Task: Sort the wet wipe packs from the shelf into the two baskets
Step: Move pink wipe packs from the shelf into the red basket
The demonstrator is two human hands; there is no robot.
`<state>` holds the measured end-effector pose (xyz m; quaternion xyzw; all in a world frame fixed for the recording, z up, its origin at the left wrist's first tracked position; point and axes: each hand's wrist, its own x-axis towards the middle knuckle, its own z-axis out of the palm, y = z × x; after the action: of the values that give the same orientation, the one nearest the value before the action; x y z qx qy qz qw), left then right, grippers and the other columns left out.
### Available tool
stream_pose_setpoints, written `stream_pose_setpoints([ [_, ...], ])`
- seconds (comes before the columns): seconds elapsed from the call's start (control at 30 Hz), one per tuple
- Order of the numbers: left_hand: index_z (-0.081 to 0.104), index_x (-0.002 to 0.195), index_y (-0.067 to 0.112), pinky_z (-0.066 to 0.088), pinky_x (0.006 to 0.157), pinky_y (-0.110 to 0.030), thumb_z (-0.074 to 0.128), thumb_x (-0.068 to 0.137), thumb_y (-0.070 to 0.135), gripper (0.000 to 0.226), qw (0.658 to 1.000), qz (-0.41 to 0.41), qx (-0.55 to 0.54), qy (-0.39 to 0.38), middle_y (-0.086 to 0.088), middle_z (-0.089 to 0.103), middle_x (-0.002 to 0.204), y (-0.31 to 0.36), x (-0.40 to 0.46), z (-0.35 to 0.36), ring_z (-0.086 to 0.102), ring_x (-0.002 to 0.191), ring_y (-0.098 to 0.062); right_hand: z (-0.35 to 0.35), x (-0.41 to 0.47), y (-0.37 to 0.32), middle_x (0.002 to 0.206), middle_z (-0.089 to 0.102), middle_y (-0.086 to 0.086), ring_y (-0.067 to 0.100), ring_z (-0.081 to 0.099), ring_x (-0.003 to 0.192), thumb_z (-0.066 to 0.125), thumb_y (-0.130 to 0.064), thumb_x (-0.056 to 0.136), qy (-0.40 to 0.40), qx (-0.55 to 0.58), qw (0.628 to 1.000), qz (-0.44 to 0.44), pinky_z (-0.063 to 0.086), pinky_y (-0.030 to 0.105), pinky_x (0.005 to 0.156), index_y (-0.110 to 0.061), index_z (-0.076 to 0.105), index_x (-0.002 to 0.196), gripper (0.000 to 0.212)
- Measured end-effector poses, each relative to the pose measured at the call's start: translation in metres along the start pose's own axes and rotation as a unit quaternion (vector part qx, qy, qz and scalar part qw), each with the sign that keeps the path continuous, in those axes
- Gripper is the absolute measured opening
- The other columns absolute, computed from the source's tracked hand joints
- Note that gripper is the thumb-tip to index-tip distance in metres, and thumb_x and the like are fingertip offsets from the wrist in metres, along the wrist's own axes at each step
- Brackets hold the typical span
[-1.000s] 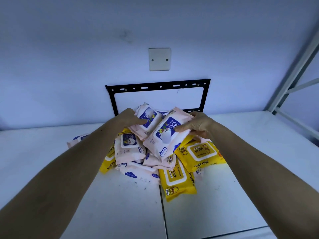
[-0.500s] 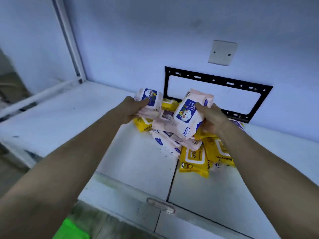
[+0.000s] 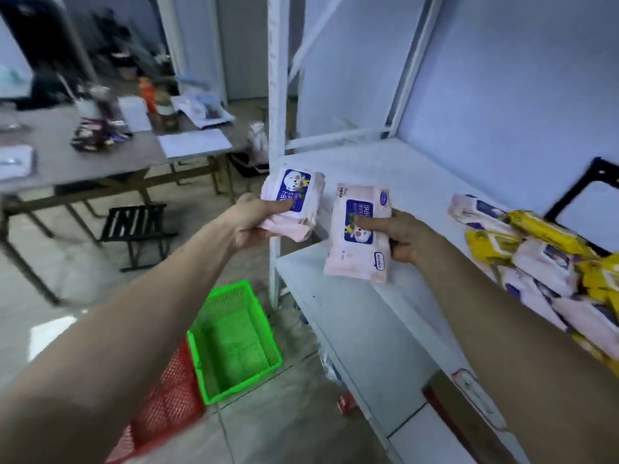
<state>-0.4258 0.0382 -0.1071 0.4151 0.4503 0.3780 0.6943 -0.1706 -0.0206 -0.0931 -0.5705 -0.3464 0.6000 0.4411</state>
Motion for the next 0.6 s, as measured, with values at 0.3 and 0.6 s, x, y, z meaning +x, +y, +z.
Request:
stream_pose_setpoints([
  [0.3,0.066,0.103,0.001,0.060,0.072,-0.040,0.065,0.084,-0.004,0.020,0.990,-0.043,-0.029,0.134,-0.007,0.077,0.082,-0.038,-0.051,-0.263,0.074,0.067,-0.017,0.237,0.100,0.093,0.075,0.076,0.014,0.024,0.074,0.061,0.073,0.009,0.075,-0.065,-0.032,0.992,0.099,0.060,0.039,0.053,0.000,0.069,0.092,0.020],
  [0.6,0.059,0.121,-0.008,0.062,0.069,-0.040,0.065,0.090,0.010,0.036,0.954,-0.118,-0.055,0.268,-0.019,0.070,0.105,-0.134,-0.033,-0.425,0.074,0.074,-0.023,0.384,0.201,0.221,0.093,0.073,0.020,0.024,0.073,0.062,0.079,0.010,0.069,-0.086,-0.095,0.976,0.178,0.062,0.041,0.061,0.001,0.069,0.095,0.028],
])
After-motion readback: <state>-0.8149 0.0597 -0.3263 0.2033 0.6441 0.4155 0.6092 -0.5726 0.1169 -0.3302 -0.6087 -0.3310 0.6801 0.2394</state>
